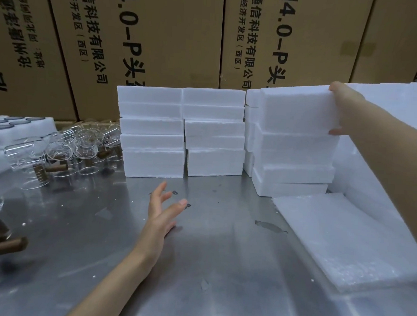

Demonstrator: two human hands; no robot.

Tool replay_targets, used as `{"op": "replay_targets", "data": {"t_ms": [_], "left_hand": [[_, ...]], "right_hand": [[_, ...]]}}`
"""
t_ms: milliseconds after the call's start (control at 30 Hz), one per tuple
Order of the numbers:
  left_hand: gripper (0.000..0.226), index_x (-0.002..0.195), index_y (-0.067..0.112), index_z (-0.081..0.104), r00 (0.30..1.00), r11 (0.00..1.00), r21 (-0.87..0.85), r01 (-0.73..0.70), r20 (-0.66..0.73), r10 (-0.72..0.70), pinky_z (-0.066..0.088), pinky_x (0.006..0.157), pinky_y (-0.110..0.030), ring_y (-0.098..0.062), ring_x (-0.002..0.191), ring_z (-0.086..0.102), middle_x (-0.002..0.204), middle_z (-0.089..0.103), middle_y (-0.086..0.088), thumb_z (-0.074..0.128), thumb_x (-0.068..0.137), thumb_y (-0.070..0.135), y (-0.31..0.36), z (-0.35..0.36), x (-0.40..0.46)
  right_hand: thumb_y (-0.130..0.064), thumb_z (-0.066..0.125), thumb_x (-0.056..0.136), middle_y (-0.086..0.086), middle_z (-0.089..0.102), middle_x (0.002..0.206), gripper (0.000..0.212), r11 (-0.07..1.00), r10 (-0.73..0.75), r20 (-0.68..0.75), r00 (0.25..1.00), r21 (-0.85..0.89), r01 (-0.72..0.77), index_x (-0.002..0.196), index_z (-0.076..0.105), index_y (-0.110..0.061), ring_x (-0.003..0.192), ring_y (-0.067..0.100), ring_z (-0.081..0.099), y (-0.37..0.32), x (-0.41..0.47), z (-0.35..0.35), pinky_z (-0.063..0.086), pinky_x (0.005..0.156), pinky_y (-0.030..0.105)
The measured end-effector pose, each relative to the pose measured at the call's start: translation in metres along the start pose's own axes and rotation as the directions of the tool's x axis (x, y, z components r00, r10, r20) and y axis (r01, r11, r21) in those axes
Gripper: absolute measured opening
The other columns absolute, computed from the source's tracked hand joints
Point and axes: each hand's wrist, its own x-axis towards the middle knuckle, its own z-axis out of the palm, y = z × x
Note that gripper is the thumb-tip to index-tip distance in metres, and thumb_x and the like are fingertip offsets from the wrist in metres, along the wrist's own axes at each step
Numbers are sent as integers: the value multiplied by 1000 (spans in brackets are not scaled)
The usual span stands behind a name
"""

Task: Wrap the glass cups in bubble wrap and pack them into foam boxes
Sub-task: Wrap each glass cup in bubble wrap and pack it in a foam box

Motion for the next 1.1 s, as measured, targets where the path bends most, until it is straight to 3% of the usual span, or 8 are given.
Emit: {"op": "replay_targets", "data": {"t_ms": [100,267,400,500,600,733,833,1100], "left_hand": [[93,129,45,35,1000,1000,-5,2,1,-2,42,82,-26,-10,116,54,136,42,7,64,42,60,-1,0,0],[91,128,47,35,1000,1000,6,6,9,-6,42,82,-25,-8,117,53,134,42,10,63,43,61,0,0,0],[91,129,46,35,1000,1000,15,4,10,-4,42,80,-24,-11,120,51,134,41,11,63,43,60,0,0,-1],[90,128,47,35,1000,1000,9,8,14,-8,42,81,-25,-12,122,50,135,41,11,63,43,61,0,0,0],[90,128,47,35,1000,1000,7,12,17,-13,42,80,-25,-13,122,49,134,40,10,63,44,61,1,0,0],[77,128,47,35,1000,1000,3,14,5,-14,41,82,-25,-12,122,49,134,40,10,65,57,50,0,0,1],[69,129,45,34,1000,1000,7,16,-6,-16,41,86,-27,-15,124,48,132,40,11,58,64,45,-1,1,2],[64,126,44,36,999,999,20,31,-23,-31,41,81,-24,-12,120,49,134,39,9,56,65,45,1,2,2]], "right_hand": [[-44,48,86,4,38,141,64,1000,-30,-154,988,-9,29,140,31,-15,125,28,41,0,7,12,42,101,44],[-53,38,89,7,30,142,73,969,-160,-354,921,-234,79,145,18,-12,127,30,35,9,11,26,30,100,39],[-62,37,86,8,21,148,84,951,-212,-403,890,-295,93,147,12,-10,127,27,31,16,11,31,28,98,39],[-64,36,84,8,18,150,82,911,-343,-412,844,-366,191,144,19,-11,131,28,27,16,7,34,27,103,42],[-58,36,85,10,27,146,66,776,-599,-371,710,-490,398,135,35,-15,136,29,24,17,2,36,21,110,44],[-49,35,91,8,40,134,44,484,-831,-112,545,-628,609,116,56,-21,134,27,27,26,-7,43,12,115,47],[-45,32,94,6,43,133,43,419,-831,-6,557,-665,618,106,63,-18,134,27,26,33,-12,49,5,116,49],[-44,27,94,11,45,135,52,405,-799,43,600,-699,590,105,64,-10,135,29,25,27,-12,43,4,115,53]]}}
